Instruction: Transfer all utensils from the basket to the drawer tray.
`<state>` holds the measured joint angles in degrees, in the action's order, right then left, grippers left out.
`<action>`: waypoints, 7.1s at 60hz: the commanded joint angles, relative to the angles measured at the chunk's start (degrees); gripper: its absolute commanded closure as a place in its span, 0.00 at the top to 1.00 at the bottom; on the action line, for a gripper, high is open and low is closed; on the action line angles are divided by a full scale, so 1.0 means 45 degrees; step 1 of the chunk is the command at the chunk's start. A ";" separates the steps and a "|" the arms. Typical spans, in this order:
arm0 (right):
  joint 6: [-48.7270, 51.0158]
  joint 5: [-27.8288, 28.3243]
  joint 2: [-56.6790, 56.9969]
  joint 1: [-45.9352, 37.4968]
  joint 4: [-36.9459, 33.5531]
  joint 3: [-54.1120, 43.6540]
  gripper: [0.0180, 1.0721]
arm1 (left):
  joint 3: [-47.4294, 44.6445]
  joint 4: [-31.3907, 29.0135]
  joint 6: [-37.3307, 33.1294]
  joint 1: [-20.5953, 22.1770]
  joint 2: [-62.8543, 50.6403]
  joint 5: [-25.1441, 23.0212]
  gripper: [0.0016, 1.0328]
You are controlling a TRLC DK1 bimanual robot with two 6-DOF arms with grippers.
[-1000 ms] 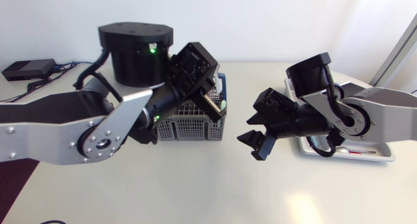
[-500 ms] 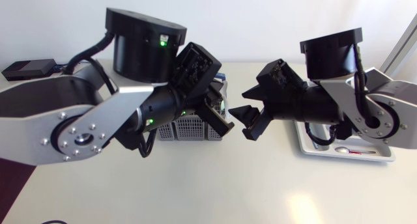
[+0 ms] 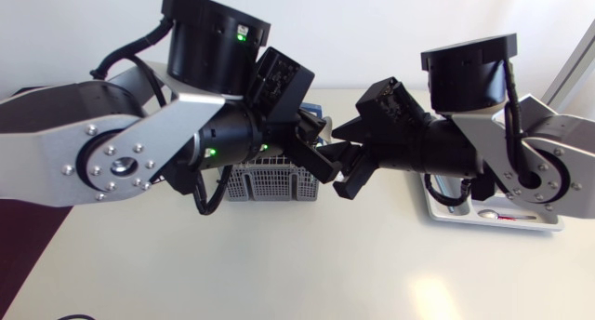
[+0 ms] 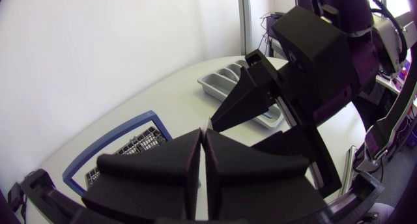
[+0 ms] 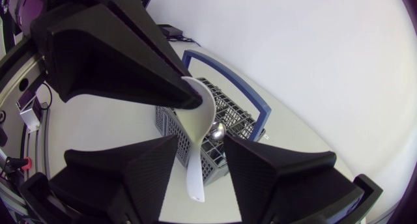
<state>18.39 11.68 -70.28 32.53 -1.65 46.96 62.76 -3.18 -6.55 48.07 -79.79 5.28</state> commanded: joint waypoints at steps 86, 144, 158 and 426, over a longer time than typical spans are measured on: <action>0.8237 0.4220 -0.0749 -0.9437 -0.3793 -0.1353 0.05 | -0.0588 0.0121 -0.1084 -0.4531 0.1266 0.0233 0.49; 1.5737 0.2814 -0.5554 -1.5374 -0.0903 -0.0494 0.70 | -0.1779 -0.0211 -0.2412 -0.4160 0.0211 0.0057 0.49; 1.3315 0.3087 -0.3444 -1.4788 -0.1606 -0.0279 0.90 | -0.2131 -0.0094 -0.3174 -0.4765 0.0407 -0.0939 0.49; 0.3022 0.3068 0.3743 0.1696 -0.3852 -0.2447 0.41 | 0.1307 -0.8493 -0.4151 -0.2011 0.0270 -1.1661 0.03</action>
<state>31.77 25.34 -53.52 39.29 -19.11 37.69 66.92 -40.53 -24.08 38.44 -77.69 -46.28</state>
